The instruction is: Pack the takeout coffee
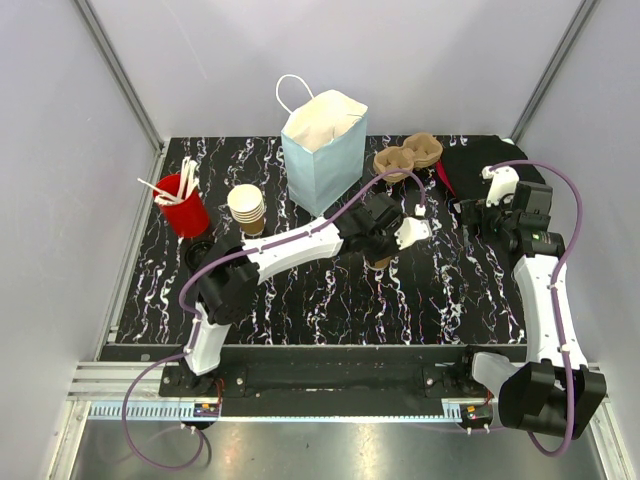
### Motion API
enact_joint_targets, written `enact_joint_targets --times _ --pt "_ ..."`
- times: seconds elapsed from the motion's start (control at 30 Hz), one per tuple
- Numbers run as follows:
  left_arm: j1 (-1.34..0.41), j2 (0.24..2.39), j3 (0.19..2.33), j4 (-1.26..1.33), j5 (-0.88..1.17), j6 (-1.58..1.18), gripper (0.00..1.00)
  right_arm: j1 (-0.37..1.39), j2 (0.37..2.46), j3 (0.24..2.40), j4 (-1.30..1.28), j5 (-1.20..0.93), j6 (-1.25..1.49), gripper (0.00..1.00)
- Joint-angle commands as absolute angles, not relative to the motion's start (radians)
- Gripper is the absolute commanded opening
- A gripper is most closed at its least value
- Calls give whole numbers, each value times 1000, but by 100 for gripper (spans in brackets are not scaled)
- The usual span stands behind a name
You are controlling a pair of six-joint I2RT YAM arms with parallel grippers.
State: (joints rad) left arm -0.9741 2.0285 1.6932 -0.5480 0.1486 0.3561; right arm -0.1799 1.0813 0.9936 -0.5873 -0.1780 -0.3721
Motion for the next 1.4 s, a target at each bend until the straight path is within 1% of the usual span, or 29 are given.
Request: enact_joint_targets --times 0.0,0.23,0.3,0.37,0.5,0.53,0.6,0.63,0.7,0.73,0.83,0.9,1.07,1.27,1.3,1.37 --pt "-982 2008 1706 -482 164 339 11 -187 1068 991 -545 -202 -360 100" --pt "-988 1999 1695 -482 155 347 13 -187 1063 989 -545 -210 -362 100" --pt "-986 1988 1695 -479 152 348 21 -187 1063 989 -545 -213 -362 100" --pt "-986 1967 1698 -479 152 348 25 -187 1063 989 -545 -215 -362 100" --pt "-986 1924 1695 -491 152 356 41 -187 1063 988 -545 -215 -364 100" --pt "-988 1905 1692 -505 146 362 50 -187 1063 988 -546 -216 -364 100" --pt "-988 1879 1686 -514 137 374 59 -187 1063 989 -545 -218 -364 100" --pt "-988 1843 1668 -518 124 380 68 -187 1065 989 -545 -219 -364 100" --pt "-985 1797 1643 -519 109 394 75 -187 1063 988 -545 -222 -364 100" --pt "-982 1754 1614 -518 95 402 81 -187 1063 988 -545 -225 -364 100" --pt "-963 1665 1559 -522 68 414 89 -187 1066 988 -548 -236 -367 100" --pt "-950 1596 1525 -525 54 420 98 -187 1068 989 -549 -238 -365 100" --pt "-855 1464 1431 -558 15 416 99 -187 1068 992 -554 -252 -365 100" --pt "-640 1299 1358 -656 81 394 99 -186 1077 1000 -571 -275 -374 100" --pt "-583 1257 1321 -675 86 400 99 -187 1077 1000 -574 -276 -374 100" --pt "-529 1209 1266 -684 106 413 99 -187 1078 1002 -575 -281 -376 100"
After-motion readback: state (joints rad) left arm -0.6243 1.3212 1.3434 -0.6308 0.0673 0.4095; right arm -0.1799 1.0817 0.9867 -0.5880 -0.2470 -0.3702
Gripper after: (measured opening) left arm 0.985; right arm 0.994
